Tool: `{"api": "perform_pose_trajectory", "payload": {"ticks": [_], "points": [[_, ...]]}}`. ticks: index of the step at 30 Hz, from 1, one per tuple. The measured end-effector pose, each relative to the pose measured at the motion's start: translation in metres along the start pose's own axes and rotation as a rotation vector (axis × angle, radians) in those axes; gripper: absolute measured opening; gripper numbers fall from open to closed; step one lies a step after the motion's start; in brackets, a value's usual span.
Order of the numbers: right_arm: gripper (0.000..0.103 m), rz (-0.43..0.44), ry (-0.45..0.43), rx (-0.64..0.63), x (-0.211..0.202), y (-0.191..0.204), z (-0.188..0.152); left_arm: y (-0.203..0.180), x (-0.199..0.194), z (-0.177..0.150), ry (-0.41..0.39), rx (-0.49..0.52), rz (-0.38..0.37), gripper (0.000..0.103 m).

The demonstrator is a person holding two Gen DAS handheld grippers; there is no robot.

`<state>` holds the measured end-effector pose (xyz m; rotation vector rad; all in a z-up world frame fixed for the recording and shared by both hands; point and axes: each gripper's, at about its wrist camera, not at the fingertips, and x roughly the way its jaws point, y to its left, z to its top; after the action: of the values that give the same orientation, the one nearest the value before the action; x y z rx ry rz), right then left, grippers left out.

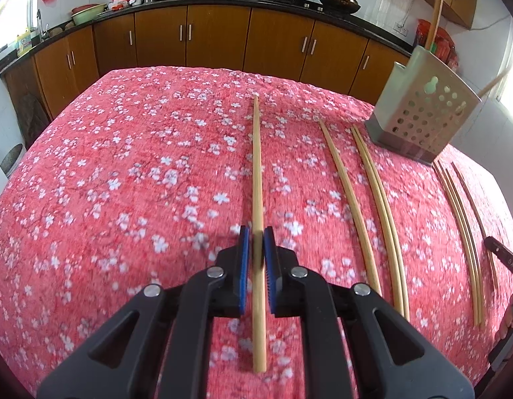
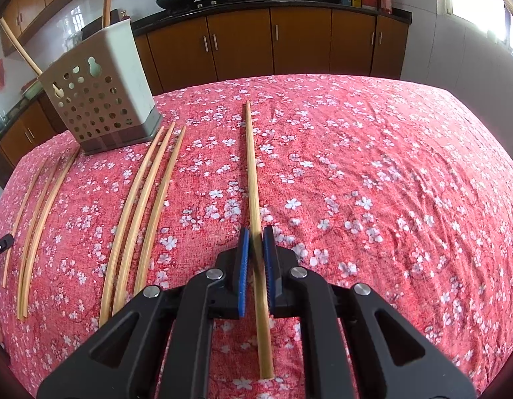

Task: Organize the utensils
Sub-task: 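Lift both held chopsticks and carry them above the perforated holder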

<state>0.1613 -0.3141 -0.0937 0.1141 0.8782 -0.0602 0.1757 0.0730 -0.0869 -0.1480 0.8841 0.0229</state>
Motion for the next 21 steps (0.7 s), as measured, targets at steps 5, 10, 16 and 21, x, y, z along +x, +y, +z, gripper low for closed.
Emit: {"api": "perform_pose_trajectory", "payload": {"ticks": [5,10,16,21], "points": [[0.008,0.002,0.0,0.012,-0.003,-0.001,0.001,-0.005,-0.001,-0.003,0.003,0.033,0.02,0.008],[0.008,0.019,-0.093,0.028,-0.035,-0.007,0.01,-0.007,-0.02,0.005,-0.041,0.045,0.017,0.008],[0.008,0.032,-0.229,0.039,-0.081,-0.012,0.03,-0.019,-0.072,0.033,-0.2,0.062,-0.014,0.008],[0.008,0.056,-0.308,0.041,-0.106,-0.012,0.044,-0.021,-0.106,0.059,-0.304,0.054,-0.052,0.008]]}}
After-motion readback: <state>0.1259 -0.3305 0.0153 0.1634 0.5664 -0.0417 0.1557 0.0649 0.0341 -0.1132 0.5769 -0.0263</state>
